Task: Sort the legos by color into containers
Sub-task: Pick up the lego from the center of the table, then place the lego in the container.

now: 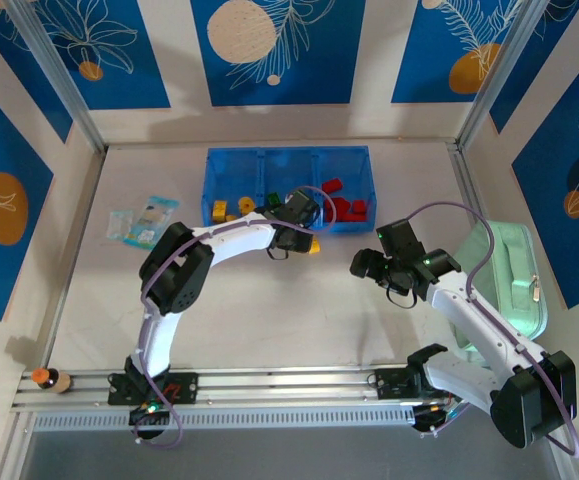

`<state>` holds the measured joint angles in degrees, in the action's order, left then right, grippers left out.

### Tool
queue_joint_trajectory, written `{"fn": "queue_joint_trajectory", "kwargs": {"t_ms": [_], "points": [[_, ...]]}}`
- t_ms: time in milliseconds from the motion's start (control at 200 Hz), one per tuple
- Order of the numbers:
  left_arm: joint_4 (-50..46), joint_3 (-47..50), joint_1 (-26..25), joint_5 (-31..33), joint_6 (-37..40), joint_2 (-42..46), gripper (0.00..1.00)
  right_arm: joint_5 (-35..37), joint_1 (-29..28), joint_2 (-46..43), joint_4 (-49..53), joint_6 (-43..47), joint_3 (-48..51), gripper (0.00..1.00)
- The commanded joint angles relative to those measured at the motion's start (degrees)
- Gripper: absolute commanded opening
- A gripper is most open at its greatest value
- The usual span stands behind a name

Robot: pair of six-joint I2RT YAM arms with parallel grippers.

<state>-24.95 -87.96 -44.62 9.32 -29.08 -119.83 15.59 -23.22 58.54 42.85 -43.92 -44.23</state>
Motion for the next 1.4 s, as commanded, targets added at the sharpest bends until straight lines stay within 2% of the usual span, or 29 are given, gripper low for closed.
{"fn": "queue_joint_trajectory", "kwargs": {"t_ms": [0, 200, 590, 695, 920, 1081, 1396], "points": [[-1.5, 0.3, 0.5, 0.9, 0.4, -0.2, 0.43, -0.6, 0.4, -0.7, 0.5, 0.2, -0.3, 0.83], [-1.4, 2.5, 0.3, 1.1, 0.4, 2.8, 0.40, -0.5, 0.4, -1.0, 0.8, 0.1, -0.1, 0.83], [2.3, 15.4, 1.9, 2.1, 0.6, 20.4, 0.38, -0.7, 0.4, -1.1, 0.3, -0.2, 0.6, 0.83], [2.1, 18.3, 4.0, 2.0, 1.0, 25.2, 0.37, -0.9, 0.3, -1.2, 0.2, -0.4, 0.9, 0.83], [1.5, 22.3, 11.8, 2.3, 2.9, 33.2, 0.37, -1.1, -0.2, -1.9, 0.5, -0.8, 0.8, 0.83], [1.6, 21.5, 18.1, -0.3, 4.3, 32.7, 0.37, -1.5, -0.9, -1.7, 0.4, -1.2, 0.7, 0.83], [0.7, 14.8, 22.5, -0.4, 7.5, 25.2, 0.37, -1.1, -2.1, -1.1, 0.6, -1.4, 0.6, 0.83]]}}
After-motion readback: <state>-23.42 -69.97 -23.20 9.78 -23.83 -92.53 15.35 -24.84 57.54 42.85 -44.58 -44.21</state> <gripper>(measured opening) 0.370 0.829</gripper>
